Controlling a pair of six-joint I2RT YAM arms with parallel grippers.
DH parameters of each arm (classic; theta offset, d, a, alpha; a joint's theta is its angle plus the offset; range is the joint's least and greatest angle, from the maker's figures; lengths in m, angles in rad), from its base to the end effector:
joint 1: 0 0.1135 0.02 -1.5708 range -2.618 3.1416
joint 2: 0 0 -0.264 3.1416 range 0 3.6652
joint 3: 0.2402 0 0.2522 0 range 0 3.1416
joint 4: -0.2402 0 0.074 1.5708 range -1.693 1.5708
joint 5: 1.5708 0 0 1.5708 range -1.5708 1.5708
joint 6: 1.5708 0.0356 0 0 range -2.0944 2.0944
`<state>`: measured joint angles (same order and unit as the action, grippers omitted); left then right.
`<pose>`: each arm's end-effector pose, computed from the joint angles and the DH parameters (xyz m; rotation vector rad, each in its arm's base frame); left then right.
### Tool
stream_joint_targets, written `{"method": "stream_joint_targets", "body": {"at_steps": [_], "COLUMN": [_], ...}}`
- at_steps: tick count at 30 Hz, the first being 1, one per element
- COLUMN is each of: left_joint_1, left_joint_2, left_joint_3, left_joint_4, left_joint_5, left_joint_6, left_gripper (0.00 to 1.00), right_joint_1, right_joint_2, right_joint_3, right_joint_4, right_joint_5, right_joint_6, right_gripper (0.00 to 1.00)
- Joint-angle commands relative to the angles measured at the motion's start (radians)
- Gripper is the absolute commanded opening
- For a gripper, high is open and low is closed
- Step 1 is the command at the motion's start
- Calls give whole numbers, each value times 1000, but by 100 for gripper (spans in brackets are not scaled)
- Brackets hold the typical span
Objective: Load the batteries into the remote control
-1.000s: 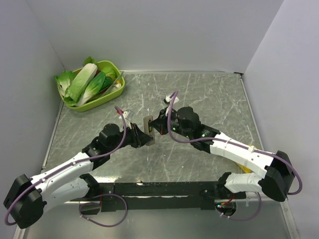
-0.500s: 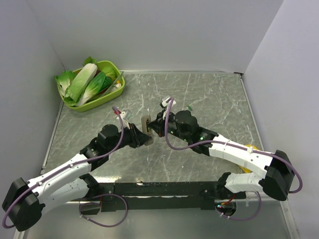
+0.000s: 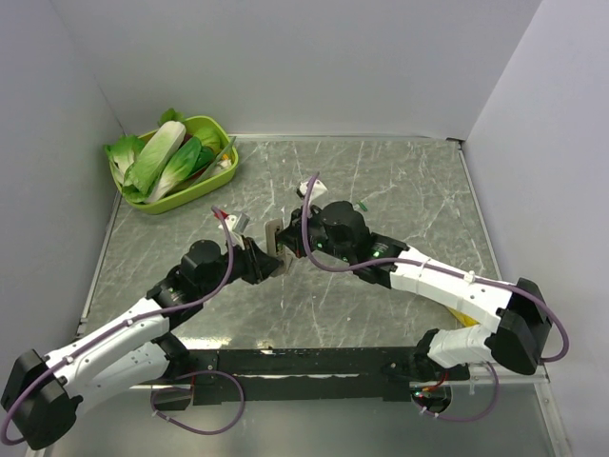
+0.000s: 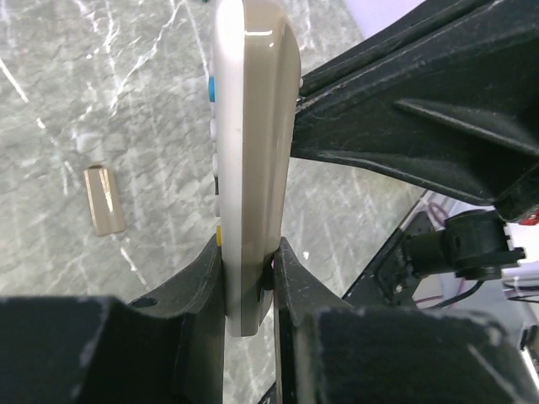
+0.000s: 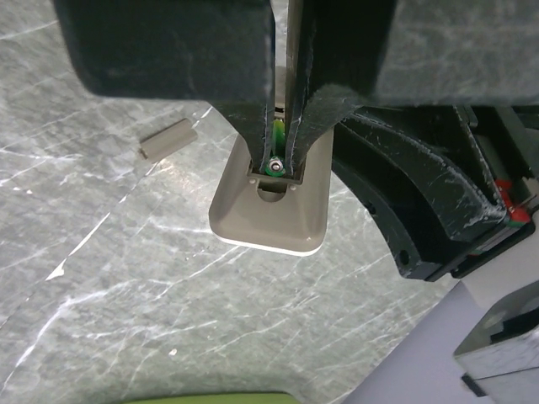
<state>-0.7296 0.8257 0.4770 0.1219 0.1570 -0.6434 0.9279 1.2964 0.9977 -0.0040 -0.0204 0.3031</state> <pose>0.1439 -0.1362 0.2557 0.2045 1.9297 -1.0944 0.1822 0.2444 0.3202 -0.6184 1.8666 0.8512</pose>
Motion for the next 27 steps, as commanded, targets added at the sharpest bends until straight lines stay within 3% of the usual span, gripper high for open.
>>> {"method": "stream_joint_targets", "body": {"at_steps": [1, 15, 18, 22, 27], "left_joint_1": [-4, -2, -2, -4, -4], "left_joint_2": [-68, -143, -145, -123, -100], "left_joint_3": [40, 14, 2, -5, -31], "left_joint_4": [217, 242, 223, 190, 190], "left_joint_5": [48, 52, 23, -34, -69], "left_joint_6": [53, 7, 2, -19, -41], "left_gripper": [1, 1, 1, 1, 1], "right_joint_1": [3, -29, -31, -24, -12], "right_joint_2": [72, 127, 135, 119, 130], "right_joint_3": [-2, 31, 56, 82, 136], "right_joint_4": [-174, -321, -350, -353, -366], "right_joint_5": [11, 172, 192, 194, 200], "right_joint_6": [33, 177, 200, 199, 183], "right_gripper": [0, 0, 6, 22, 28]}}
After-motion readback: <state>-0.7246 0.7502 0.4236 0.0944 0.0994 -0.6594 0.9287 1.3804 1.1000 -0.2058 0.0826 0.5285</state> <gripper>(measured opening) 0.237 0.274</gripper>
